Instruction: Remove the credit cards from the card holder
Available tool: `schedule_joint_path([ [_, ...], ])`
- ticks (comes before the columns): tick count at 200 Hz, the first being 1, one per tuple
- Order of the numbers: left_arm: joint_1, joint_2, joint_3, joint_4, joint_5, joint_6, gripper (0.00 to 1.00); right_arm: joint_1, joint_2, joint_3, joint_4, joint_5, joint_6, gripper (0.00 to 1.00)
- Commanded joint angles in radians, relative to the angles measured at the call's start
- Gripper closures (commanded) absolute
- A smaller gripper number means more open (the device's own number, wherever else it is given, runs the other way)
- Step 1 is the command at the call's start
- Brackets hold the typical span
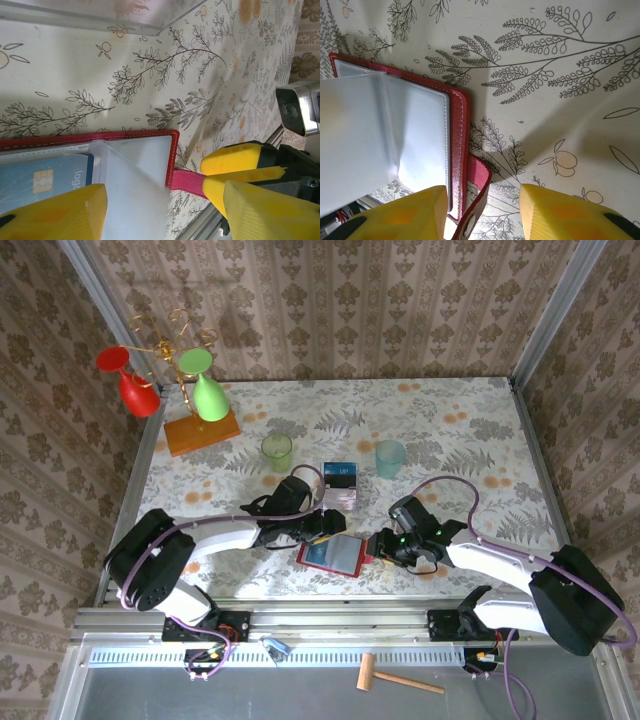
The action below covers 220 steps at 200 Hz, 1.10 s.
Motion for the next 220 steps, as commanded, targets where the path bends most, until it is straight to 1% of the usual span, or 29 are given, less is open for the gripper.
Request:
schedule_joint_path([
  [1,0.008,-0.019,0.009,-0.017,0.003,0.024,0.35,-0.007,0.010,0.020,0.001,-0.005,-0.007,0.62],
  [38,-0.017,0.033,0.025,0.110,0.061,-0.034,0.37,-0.007,0.000,0.023,-0.012,0.005,-0.014,0.71],
  [62,-0.052,0.053,0.043,0.111,0.065,-0.036,0.38,-0.007,0.005,0.026,-0.009,0.006,-0.015,0.81],
  [94,-0.069,0.083,0.020,0.131,0.064,-0.056,0.38,-0.008,0.013,0.038,-0.010,0.013,-0.025,0.92],
  [118,-0.072,0.121,0.011,0.176,0.087,-0.081,0.38,-0.010,0.015,0.045,-0.017,0.025,-0.033,0.97],
  [183,-0.074,0.182,0.010,0.252,0.087,-0.119,0.39,-0.038,0.041,0.078,-0.030,0.023,-0.068,0.98],
  [211,-0.059,0.140,-0.025,0.328,0.065,-0.153,0.40,-0.060,0.071,0.104,-0.043,0.009,-0.102,0.98],
  [220,-0.051,0.114,-0.030,0.330,0.058,-0.150,0.40,-0.067,0.086,0.117,-0.043,-0.002,-0.115,0.98],
])
